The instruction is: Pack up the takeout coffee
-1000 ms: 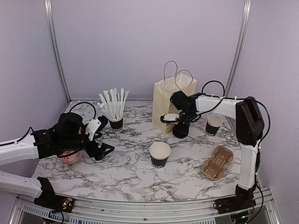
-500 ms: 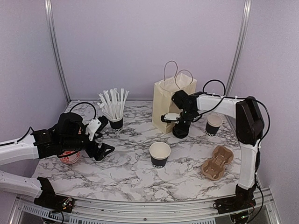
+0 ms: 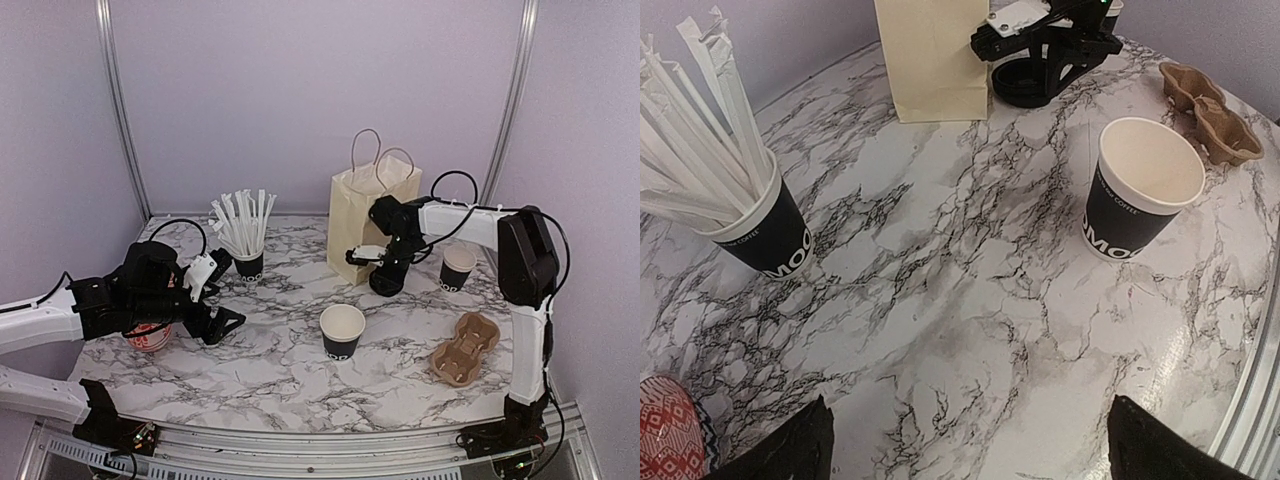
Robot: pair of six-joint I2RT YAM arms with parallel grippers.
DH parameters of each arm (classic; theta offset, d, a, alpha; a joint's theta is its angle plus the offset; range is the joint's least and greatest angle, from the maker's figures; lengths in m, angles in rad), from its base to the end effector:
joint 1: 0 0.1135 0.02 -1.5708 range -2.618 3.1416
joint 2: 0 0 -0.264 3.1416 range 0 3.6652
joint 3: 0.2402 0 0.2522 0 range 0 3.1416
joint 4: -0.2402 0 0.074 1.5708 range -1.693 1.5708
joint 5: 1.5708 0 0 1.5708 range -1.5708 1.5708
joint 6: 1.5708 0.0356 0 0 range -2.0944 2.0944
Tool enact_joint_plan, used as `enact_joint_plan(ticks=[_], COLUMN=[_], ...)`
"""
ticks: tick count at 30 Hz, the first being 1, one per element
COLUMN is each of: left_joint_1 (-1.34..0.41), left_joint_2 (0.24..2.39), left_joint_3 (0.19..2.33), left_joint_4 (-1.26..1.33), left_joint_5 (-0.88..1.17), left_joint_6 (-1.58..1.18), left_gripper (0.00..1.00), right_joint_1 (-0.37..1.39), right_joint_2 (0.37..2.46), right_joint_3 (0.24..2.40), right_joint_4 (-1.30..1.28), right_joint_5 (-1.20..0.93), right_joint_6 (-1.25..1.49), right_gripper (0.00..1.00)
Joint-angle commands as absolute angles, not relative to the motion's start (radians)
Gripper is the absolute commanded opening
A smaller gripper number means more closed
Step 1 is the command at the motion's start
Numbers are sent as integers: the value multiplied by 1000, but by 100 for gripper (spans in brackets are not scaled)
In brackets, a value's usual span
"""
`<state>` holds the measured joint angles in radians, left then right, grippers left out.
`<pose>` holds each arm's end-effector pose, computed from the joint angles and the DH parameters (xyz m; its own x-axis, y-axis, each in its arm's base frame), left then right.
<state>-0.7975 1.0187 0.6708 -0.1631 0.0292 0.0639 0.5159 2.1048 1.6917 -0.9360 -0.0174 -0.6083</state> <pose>0.1584 -0.1638 0.2576 -0.2941 0.3927 -0.8714 0.7534 0.6562 0.0415 0.3710 0.2111 0.1904 -0.4126 -0.8909 -0.1901 -0.8924 0.4372 -0.1117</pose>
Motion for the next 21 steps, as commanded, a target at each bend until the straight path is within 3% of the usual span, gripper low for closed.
enact_joint_plan(ticks=[1, 7, 13, 21], left_joint_1=[-792, -792, -791, -792], left_joint_2=[1027, 1024, 1019, 1014], left_joint_3=[690, 689, 688, 687], left_joint_4=[-185, -185, -184, -184], left_joint_5=[43, 42, 43, 45], left_joint_6=[72, 72, 72, 71], left_gripper=[96, 96, 96, 96], right_joint_1=[510, 509, 511, 510], right_joint_2=[2122, 2128, 2126, 2126], right_joint_3=[1715, 1723, 1717, 1715], right_joint_4=[-957, -964, -955, -959], right_joint_5=[-41, -40, -15, -14], right_joint_6=[-601, -599, -600, -596], right_gripper=[25, 16, 24, 16])
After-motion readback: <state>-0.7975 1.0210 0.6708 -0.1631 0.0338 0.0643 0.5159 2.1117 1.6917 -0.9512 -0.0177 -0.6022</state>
